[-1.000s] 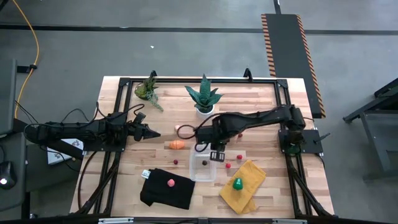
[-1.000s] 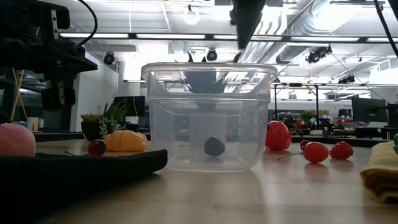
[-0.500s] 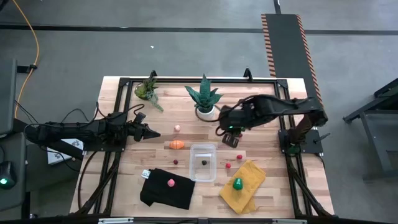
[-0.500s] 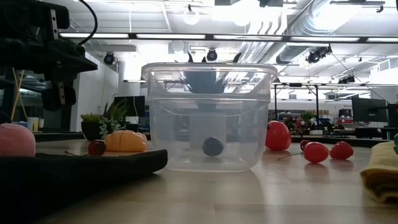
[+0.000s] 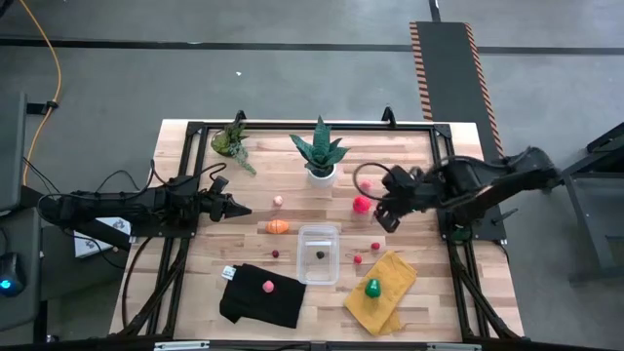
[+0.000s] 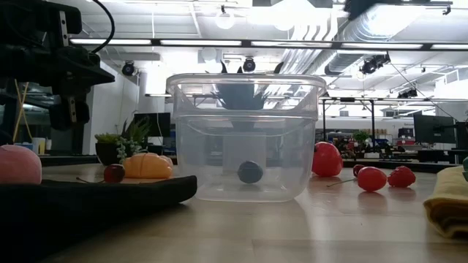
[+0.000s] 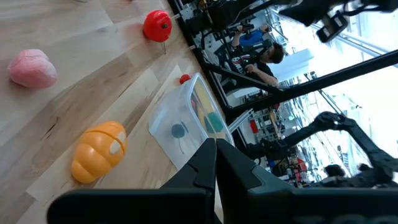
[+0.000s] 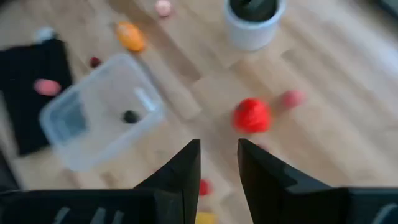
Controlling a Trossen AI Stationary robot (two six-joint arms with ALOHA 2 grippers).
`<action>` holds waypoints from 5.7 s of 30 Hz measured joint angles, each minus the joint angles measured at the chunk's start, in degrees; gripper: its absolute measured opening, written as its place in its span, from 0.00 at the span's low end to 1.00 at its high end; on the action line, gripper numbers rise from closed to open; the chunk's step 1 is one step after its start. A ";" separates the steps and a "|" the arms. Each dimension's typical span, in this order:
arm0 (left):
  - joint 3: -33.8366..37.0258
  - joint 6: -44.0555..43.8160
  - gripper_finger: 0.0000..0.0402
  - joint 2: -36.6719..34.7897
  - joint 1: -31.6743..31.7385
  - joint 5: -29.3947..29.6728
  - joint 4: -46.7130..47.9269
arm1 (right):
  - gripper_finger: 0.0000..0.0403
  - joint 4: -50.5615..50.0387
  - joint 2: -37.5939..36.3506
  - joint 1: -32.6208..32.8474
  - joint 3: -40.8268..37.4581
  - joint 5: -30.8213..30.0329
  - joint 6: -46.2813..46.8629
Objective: Pick and placing Produce into tupperware
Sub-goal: Put the raspberry into the transparent container
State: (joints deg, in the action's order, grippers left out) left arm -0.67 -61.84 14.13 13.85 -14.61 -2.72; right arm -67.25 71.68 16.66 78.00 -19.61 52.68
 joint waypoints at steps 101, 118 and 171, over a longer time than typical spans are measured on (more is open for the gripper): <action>-0.02 -1.46 0.00 0.07 -0.01 9.73 1.65 | 0.41 48.48 7.87 1.67 -44.33 16.89 -30.62; -0.01 -1.31 0.00 0.07 -0.01 9.71 1.62 | 0.41 50.26 10.04 1.32 -44.33 18.66 -30.63; -0.02 -2.78 0.00 0.06 -0.02 9.03 1.57 | 0.22 28.78 10.02 1.31 -25.26 11.10 -35.20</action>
State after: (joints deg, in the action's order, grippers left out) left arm -0.69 -64.63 14.19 13.83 -5.58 -1.15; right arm -38.47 81.69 17.97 52.74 -8.51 17.47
